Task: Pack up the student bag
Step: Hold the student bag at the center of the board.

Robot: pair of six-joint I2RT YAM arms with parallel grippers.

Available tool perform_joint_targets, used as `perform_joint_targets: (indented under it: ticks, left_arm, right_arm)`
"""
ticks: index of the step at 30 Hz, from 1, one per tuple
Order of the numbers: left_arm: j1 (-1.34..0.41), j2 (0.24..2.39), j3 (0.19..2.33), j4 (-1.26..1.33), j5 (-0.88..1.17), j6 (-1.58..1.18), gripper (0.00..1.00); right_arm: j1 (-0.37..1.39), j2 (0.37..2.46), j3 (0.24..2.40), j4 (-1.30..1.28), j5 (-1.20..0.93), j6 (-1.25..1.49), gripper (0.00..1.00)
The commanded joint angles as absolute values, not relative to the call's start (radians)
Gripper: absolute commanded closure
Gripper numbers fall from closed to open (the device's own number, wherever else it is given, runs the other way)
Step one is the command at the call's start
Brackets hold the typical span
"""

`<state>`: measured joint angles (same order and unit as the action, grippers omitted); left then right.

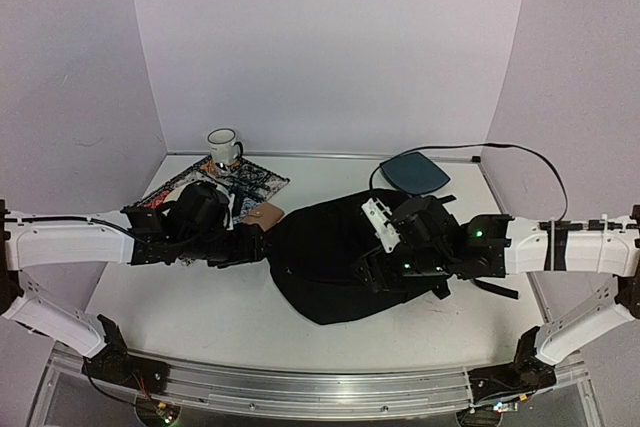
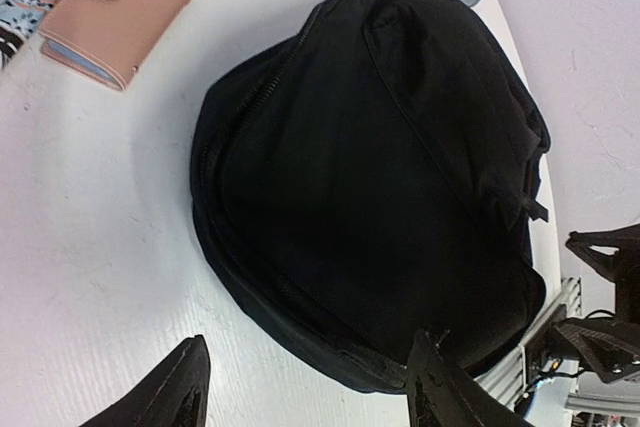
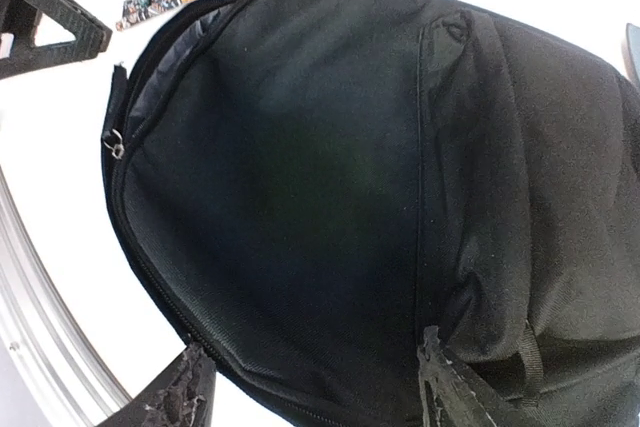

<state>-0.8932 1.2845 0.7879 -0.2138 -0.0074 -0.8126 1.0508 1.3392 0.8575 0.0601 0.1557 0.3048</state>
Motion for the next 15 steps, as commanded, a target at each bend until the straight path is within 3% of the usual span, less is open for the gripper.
perform_joint_targets:
  ticks: [1, 15]
  left_arm:
    - [-0.891, 1.311, 0.788, -0.090, 0.090, -0.875, 0.33]
    - [-0.891, 1.397, 0.833, -0.088, 0.103, -0.858, 0.52]
  right_arm:
    - [1.059, 1.371, 0.911, 0.060, 0.147, 0.276, 0.29]
    - [1.064, 1.417, 0.938, 0.085, 0.134, 0.264, 0.27]
